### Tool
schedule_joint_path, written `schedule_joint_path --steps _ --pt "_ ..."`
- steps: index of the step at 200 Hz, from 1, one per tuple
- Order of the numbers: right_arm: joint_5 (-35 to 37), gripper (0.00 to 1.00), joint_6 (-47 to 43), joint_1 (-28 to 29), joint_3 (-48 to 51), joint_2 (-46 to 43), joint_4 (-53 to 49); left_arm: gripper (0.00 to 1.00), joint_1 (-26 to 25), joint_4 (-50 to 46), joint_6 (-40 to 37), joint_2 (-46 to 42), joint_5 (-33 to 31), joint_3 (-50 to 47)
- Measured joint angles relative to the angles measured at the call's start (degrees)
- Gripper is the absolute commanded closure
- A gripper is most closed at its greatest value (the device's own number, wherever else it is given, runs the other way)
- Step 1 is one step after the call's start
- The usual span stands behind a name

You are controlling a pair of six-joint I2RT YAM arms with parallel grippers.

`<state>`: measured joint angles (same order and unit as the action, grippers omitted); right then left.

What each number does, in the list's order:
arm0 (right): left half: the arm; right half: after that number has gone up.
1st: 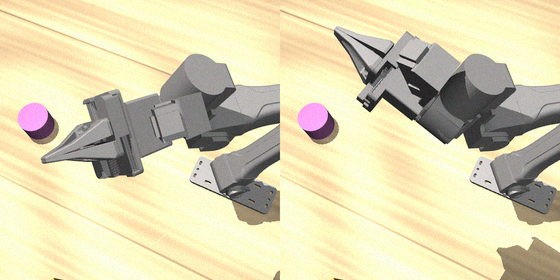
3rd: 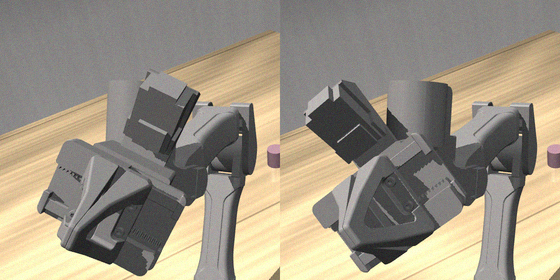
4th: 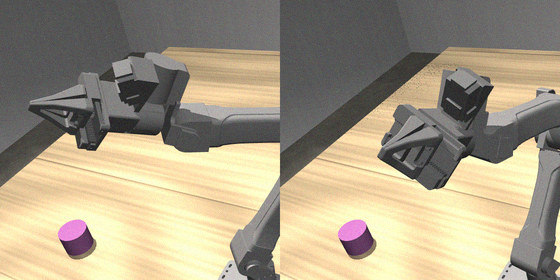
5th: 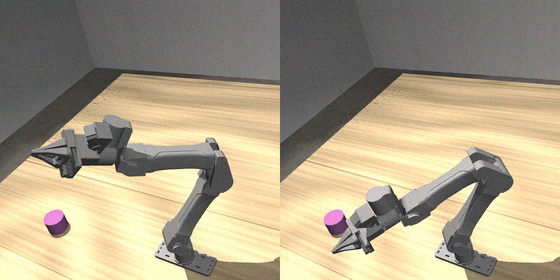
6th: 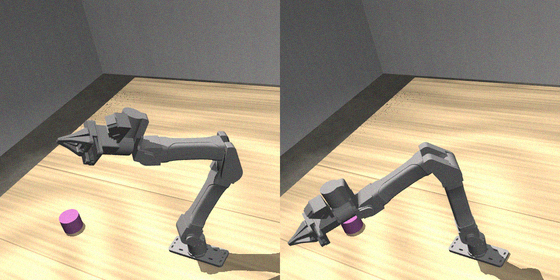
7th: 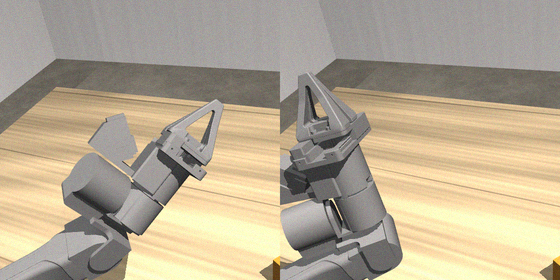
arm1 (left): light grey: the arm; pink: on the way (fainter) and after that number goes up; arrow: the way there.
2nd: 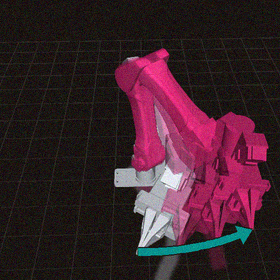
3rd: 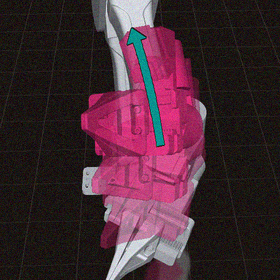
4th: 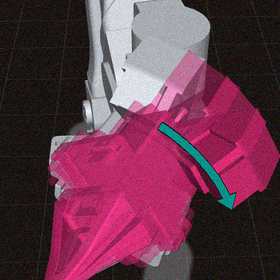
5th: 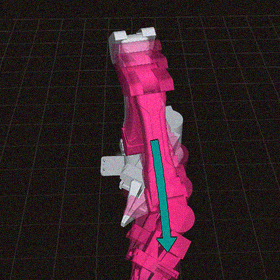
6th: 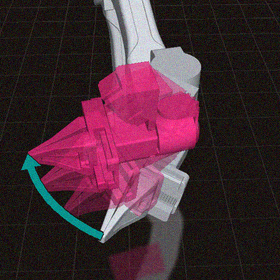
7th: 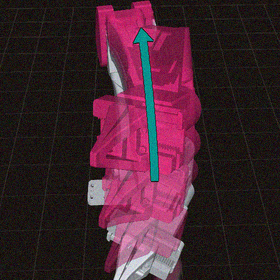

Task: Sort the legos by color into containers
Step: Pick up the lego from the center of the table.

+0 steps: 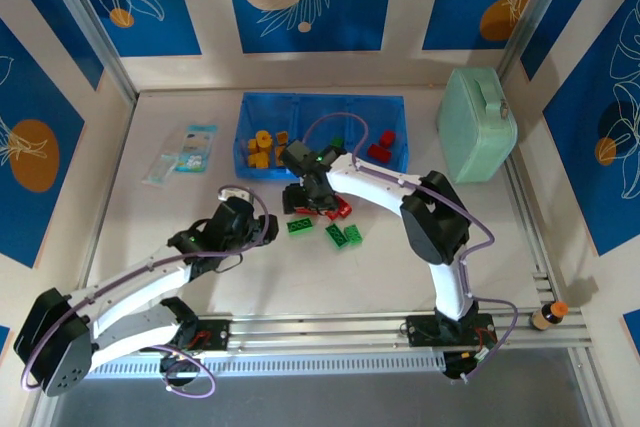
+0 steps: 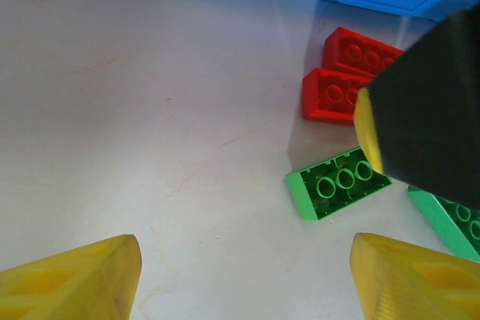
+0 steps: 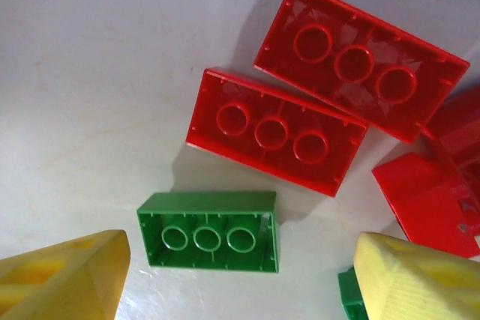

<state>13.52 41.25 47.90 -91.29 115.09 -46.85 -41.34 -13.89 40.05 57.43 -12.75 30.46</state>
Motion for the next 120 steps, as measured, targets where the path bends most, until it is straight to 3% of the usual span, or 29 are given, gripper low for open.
schedule_joint_path --steps 120 --pt "3.3 0.19 8.4 0.5 -6.9 8.1 -5.4 0.28 -0.2 -0.4 0.2 -0.5 -1.3 -0.4"
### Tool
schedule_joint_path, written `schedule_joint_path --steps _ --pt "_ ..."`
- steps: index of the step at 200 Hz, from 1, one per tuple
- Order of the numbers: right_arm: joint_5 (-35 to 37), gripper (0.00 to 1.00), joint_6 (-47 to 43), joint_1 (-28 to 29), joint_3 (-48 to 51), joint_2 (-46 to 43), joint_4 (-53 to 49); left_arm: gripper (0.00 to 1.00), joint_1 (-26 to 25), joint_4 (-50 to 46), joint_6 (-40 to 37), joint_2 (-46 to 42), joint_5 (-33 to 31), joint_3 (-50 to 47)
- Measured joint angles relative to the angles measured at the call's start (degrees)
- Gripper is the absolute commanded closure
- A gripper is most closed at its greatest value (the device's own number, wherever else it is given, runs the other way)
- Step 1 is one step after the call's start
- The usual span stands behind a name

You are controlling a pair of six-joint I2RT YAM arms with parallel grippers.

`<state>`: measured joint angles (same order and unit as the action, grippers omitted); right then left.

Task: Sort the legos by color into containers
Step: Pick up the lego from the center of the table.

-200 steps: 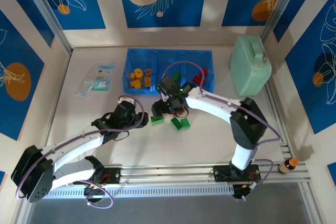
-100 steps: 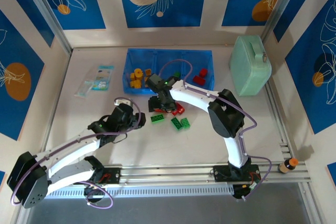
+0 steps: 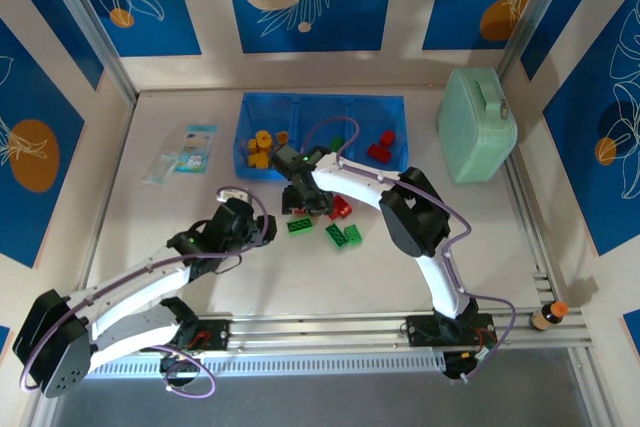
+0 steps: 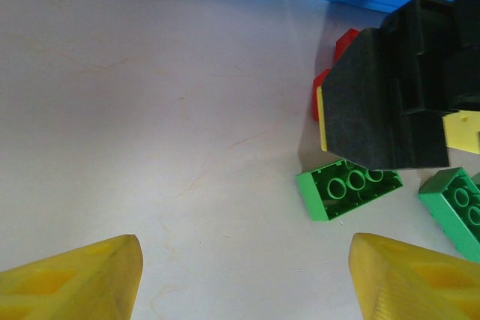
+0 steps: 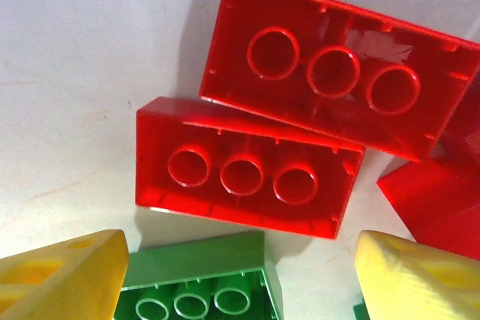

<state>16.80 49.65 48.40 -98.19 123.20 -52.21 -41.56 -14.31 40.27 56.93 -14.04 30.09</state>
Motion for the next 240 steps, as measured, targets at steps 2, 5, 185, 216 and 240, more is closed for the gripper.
schedule_joint_path --steps 2,5,185,216,240 --pt "0.1 0.19 0.0 0.0 -0.1 0.0 0.0 0.28 0.0 0.0 0.0 0.0 0.0 0.0" --pt "0.2 0.19 0.1 0.0 -0.3 0.1 0.1 0.27 0.0 -0.1 0.0 0.0 0.0 0.0" --pt "3.1 0.47 1.4 0.0 -3.1 4.9 -1.1 0.28 -0.1 -0.2 0.0 -0.6 -0.4 -0.7" --pt "5.0 0.48 1.4 1.2 -1.3 3.2 -1.4 0.29 -0.2 -0.2 0.0 -0.6 -0.6 -0.7" --pt "6.0 0.47 0.7 1.7 1.2 -1.4 -2.5 0.28 -0.4 -0.2 -0.1 -0.7 -0.6 -0.7"
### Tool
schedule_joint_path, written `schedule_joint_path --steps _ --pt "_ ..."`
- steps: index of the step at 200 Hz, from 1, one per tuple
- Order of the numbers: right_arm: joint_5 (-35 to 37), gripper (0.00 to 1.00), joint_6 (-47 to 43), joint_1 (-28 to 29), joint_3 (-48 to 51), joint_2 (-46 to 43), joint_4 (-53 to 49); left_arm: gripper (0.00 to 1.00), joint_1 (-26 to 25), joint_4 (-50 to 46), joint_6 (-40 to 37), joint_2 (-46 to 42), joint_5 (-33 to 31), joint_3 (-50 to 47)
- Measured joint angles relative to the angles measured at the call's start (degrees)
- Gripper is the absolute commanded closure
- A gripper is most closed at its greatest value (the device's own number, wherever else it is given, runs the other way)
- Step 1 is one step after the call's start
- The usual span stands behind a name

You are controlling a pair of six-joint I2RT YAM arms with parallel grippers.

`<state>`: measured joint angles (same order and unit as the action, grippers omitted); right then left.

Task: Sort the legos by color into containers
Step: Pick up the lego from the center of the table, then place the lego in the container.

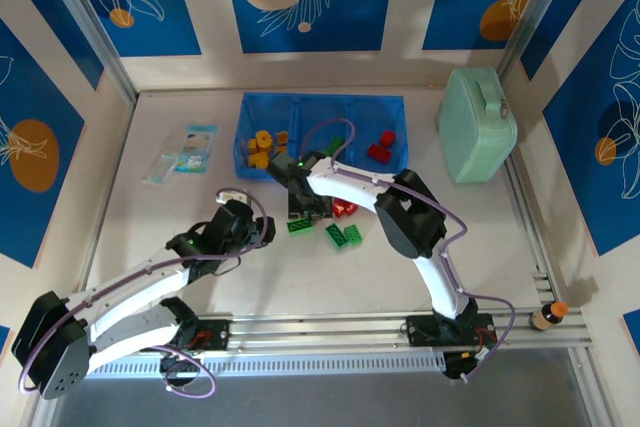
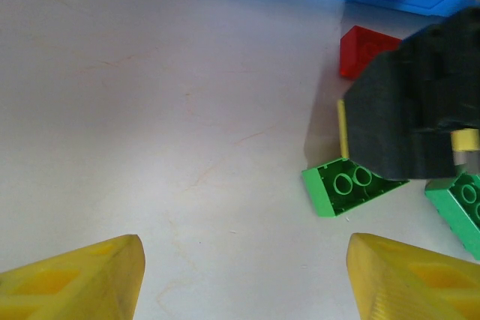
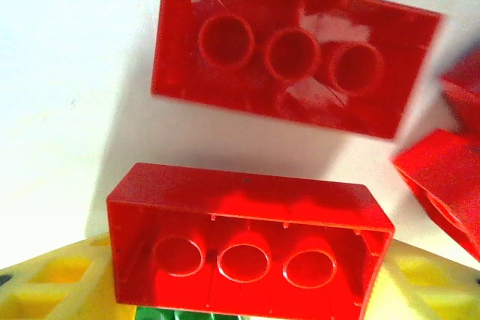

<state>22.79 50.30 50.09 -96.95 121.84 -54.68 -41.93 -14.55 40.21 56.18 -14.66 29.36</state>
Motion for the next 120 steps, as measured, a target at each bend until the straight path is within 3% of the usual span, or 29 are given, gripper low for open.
schedule_joint_path --steps 52,120 --pt "1.3 0.47 -5.7 -3.4 1.1 -13.9 -0.1 0.28 -1.8 0.2 -0.2 -0.1 0.0 0.0" --pt "1.6 0.47 -13.0 -21.0 4.4 -17.1 -0.1 0.28 -4.0 2.6 -1.2 4.1 0.5 0.0"
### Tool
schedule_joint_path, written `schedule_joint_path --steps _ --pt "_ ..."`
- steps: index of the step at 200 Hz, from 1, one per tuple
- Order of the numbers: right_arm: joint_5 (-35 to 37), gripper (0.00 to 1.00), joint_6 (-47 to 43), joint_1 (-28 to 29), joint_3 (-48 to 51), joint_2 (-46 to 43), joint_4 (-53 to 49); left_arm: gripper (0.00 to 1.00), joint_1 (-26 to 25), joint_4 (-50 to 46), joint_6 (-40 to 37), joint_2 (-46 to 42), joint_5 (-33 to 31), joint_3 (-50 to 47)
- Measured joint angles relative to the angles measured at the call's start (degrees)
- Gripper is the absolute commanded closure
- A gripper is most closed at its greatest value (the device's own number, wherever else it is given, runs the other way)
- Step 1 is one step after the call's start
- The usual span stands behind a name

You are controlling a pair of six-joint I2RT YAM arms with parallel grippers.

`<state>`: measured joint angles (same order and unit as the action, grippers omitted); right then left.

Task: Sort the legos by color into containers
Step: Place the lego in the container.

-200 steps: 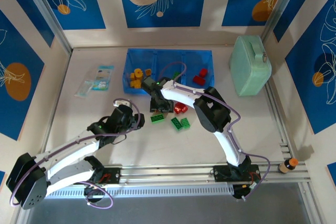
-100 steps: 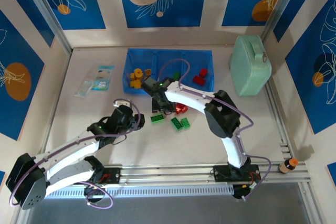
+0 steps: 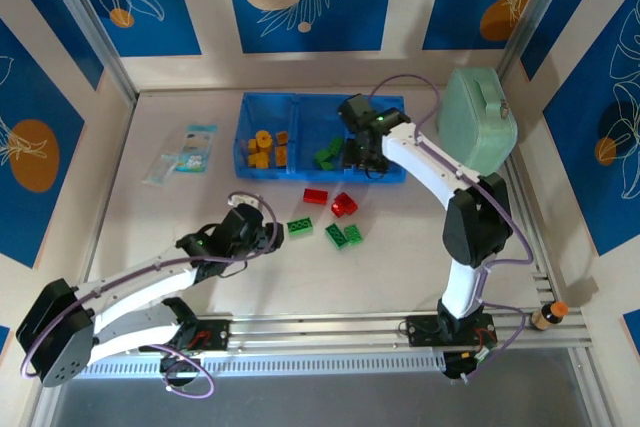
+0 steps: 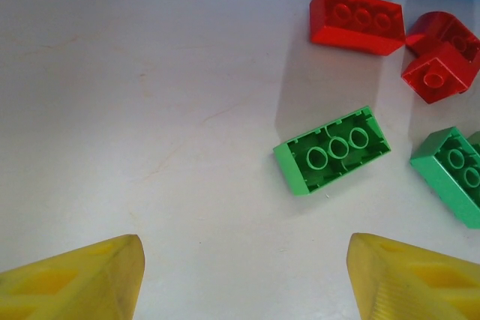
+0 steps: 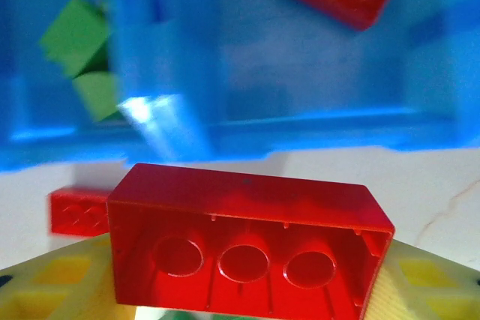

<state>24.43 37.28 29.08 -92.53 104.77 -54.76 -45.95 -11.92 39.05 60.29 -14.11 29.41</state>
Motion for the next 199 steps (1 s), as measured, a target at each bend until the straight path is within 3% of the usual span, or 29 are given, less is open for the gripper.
schedule_joint_path --steps 71,80,90,115,154,199 --pt "-2.9 0.45 -5.7 -8.6 -3.5 9.5 1.1 0.28 -1.0 2.0 -1.0 5.9 1.5 3.8" --pt "-3.4 0.40 -6.3 -9.2 -5.0 10.8 1.1 0.28 -1.2 2.2 -1.1 6.3 1.7 4.2" --pt "-3.6 0.28 -7.1 -9.7 -7.3 12.2 1.0 0.28 -1.3 2.5 -1.2 6.6 1.7 4.7" --pt "-4.1 0.19 -8.6 -9.9 -11.7 13.5 1.0 0.28 -1.4 2.7 -1.5 7.3 1.7 5.3" --pt "-4.2 0.18 -8.8 -8.7 -9.7 11.0 1.7 0.25 -1.5 2.6 -1.9 9.6 1.7 7.2" --pt "-4.3 0.18 -7.8 -7.1 1.4 -0.6 3.6 0.20 -1.6 2.4 -2.8 16.3 1.7 12.8"
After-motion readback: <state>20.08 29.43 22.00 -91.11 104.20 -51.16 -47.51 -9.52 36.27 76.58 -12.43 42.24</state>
